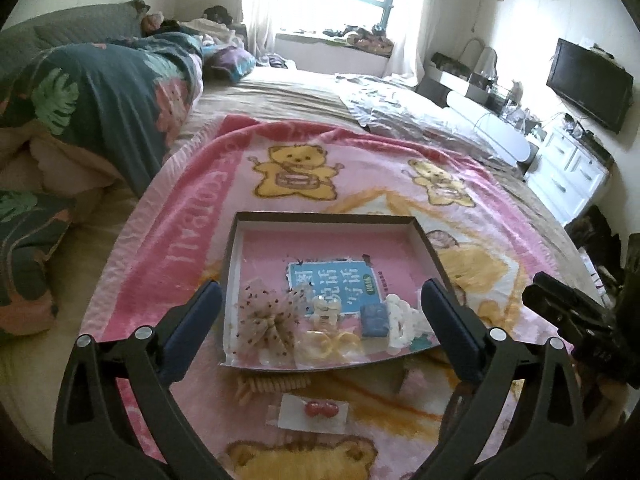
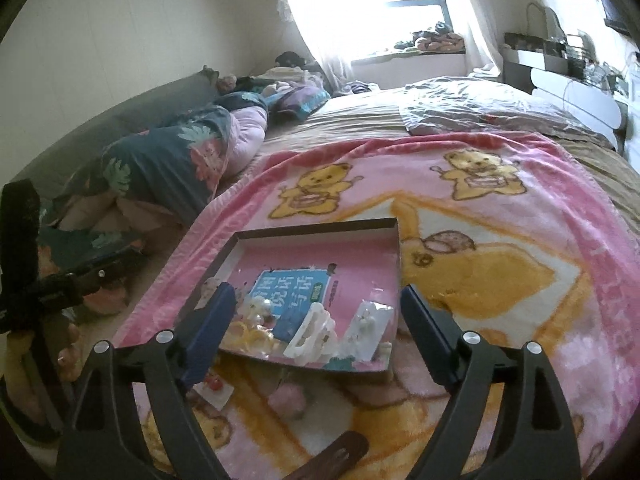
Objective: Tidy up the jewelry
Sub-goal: 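Lift both open tools away from the tray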
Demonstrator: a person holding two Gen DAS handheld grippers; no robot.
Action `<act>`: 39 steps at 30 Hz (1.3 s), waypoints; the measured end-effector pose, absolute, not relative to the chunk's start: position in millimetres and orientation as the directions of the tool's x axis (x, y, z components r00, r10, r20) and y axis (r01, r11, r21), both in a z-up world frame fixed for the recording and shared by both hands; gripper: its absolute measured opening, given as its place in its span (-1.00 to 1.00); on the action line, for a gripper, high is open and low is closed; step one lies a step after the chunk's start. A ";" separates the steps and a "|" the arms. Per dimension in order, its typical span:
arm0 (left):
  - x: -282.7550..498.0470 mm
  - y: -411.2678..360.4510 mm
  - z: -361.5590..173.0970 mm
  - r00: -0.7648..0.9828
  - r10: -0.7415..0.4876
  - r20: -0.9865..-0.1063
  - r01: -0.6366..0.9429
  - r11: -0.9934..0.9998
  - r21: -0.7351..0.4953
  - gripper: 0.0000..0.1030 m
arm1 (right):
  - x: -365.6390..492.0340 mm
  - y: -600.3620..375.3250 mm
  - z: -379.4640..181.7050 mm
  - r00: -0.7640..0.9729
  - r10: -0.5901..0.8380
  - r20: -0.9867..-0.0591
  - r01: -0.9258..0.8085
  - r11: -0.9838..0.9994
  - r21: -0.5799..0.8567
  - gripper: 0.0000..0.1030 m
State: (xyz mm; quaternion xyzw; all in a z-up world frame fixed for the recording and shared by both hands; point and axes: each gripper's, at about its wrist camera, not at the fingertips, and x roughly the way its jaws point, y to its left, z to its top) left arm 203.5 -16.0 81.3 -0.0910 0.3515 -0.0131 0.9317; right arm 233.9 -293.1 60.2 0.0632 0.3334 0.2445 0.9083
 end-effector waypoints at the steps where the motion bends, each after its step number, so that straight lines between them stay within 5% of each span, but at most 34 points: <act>1: 199.7 -15.9 83.5 0.757 -0.086 -0.648 -0.039 0.983 -0.177 0.81 | 228.7 -295.5 61.3 0.662 0.488 -0.569 -0.399 0.872 0.283 0.63; 39: 129.2 -18.4 43.8 0.722 -0.062 -0.689 -0.014 0.995 -0.104 0.81 | 146.0 -298.1 20.6 0.577 0.446 -0.684 -0.375 0.889 0.263 0.65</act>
